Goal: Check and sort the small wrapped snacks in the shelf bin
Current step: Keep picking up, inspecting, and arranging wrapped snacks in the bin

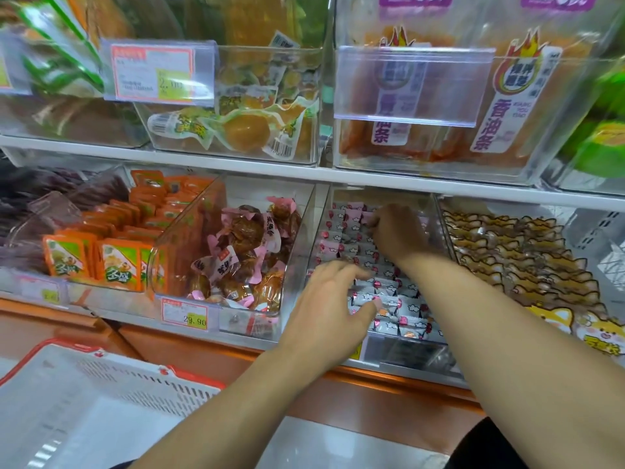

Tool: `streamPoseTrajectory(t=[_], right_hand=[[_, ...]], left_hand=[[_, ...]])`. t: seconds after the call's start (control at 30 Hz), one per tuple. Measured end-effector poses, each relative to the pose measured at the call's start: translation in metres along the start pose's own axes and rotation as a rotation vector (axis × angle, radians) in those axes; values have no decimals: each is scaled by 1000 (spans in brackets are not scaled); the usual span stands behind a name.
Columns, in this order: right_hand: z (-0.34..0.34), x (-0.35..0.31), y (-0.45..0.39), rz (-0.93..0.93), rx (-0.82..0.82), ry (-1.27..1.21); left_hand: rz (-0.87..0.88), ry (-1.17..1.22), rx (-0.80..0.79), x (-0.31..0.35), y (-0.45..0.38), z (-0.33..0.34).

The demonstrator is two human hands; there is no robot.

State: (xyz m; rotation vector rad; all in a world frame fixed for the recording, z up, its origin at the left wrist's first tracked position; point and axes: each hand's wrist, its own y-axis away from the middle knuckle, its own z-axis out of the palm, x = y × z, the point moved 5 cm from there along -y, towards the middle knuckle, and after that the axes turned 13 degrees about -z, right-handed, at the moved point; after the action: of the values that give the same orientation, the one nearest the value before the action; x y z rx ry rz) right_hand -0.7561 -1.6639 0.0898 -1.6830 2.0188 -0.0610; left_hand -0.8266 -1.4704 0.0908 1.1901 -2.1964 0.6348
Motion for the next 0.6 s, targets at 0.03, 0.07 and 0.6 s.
streamPoseTrajectory(t=[0.03, 0.07, 0.6], right_hand=[[-2, -2, 0, -4, 31, -36], [-5, -5, 0, -6, 65, -77], [-49, -61, 106, 702, 276, -1676]], left_hand=[[4, 8, 1, 0, 1, -1], [7, 16, 3, 0, 2, -3], [-465, 991, -44, -29, 15, -39]])
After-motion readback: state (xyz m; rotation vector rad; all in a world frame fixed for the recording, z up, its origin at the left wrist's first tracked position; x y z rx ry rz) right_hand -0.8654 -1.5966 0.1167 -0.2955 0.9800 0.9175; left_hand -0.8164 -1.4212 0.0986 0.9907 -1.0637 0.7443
